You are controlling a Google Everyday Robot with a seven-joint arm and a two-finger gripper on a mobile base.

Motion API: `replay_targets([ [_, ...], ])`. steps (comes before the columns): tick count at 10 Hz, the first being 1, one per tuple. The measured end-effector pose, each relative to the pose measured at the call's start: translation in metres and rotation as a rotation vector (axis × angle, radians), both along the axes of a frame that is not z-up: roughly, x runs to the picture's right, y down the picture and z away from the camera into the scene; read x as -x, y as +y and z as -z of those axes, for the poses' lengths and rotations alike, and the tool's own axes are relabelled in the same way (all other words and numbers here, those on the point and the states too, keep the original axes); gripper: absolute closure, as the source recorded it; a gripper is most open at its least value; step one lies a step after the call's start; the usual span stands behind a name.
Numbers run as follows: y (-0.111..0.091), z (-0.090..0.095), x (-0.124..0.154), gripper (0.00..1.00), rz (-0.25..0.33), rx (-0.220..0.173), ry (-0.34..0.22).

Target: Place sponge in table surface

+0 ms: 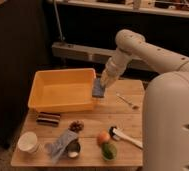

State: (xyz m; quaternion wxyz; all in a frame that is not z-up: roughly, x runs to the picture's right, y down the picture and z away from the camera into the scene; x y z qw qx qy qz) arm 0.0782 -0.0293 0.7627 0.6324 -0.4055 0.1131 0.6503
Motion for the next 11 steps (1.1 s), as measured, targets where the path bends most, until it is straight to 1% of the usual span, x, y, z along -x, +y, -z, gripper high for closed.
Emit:
replay_targets([
  [1, 0.002, 0.001, -0.005, 1.0, 0.004, 0.004, 0.008],
  [2, 0.014, 0.0, -0.013, 1.0, 0.035, 0.031, 0.037],
  [4, 0.033, -0.006, -0.018, 1.0, 0.061, 0.075, 0.074],
  [5, 0.046, -0.008, -0.03, 1.0, 0.056, 0.1, 0.1],
  [6, 0.062, -0.01, -0.048, 1.0, 0.038, 0.132, 0.132],
  [8, 0.084, -0.019, -0.066, 1.0, 0.016, 0.172, 0.166],
  [9, 0.095, -0.025, -0.071, 1.0, 0.003, 0.188, 0.183],
  [11, 0.104, -0.033, -0.071, 1.0, -0.005, 0.196, 0.189],
])
